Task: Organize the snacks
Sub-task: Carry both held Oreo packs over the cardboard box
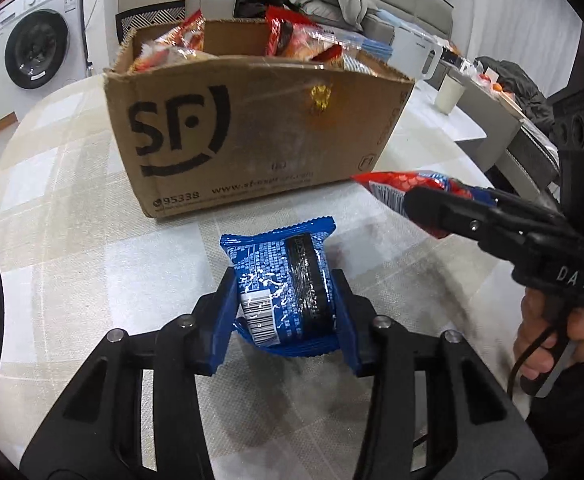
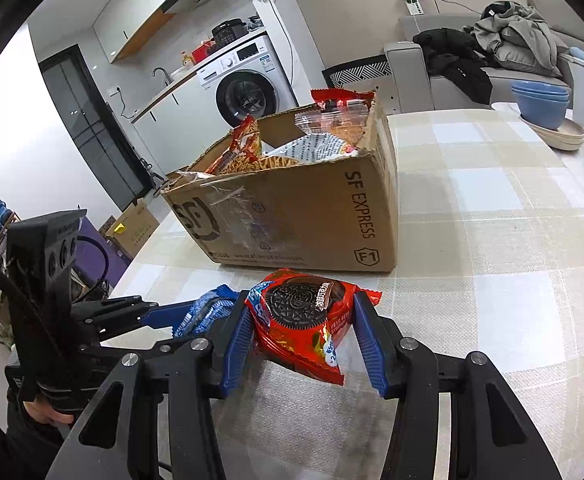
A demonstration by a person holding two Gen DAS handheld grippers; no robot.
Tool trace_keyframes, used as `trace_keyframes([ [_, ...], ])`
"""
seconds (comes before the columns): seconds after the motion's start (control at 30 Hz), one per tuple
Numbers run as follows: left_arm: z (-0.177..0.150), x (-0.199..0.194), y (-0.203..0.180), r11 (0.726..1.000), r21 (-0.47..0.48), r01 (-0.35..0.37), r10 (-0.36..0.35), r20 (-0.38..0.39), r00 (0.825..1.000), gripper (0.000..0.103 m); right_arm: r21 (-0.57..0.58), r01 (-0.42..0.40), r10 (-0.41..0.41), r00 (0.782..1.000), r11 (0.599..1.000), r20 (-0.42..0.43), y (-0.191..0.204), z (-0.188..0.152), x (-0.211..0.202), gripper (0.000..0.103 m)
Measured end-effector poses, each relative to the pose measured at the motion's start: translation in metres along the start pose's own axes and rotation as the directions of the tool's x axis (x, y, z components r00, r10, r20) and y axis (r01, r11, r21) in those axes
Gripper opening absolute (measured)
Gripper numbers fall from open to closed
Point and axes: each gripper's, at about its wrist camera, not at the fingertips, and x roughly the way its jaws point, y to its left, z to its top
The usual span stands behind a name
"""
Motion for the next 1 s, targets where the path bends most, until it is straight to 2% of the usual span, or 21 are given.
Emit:
trace_keyframes([
  [0.23, 0.006, -0.026, 0.002, 1.0, -0.018, 0.024, -0.023, 0.07, 0.997, 0.041, -0.011, -0.007, 0.008, 1.0, 1.0, 0.018, 0.005, 0.002, -0.005, 0.05],
  [0.43, 0.011, -0.064, 0.013, 0.999, -0.044, 0.032, -0.025, 0.15, 0.988, 0.041, -0.029, -0.018, 0.019, 0.999, 0.999, 0.051, 0.011, 0.007, -0.015, 0.05],
  [0.73, 0.03, -0.106, 0.028, 0.997, -0.073, 0.008, 0.009, 0.221, 0.975, 0.041, -0.066, -0.033, 0.04, 0.993, 0.997, 0.109, 0.024, 0.024, -0.028, 0.05],
  [1.0, 0.048, -0.122, 0.028, 0.997, -0.075, -0.021, 0.04, 0.257, 0.966, 0.041, -0.1, -0.028, 0.043, 0.989, 0.995, 0.144, 0.035, 0.044, -0.033, 0.05],
])
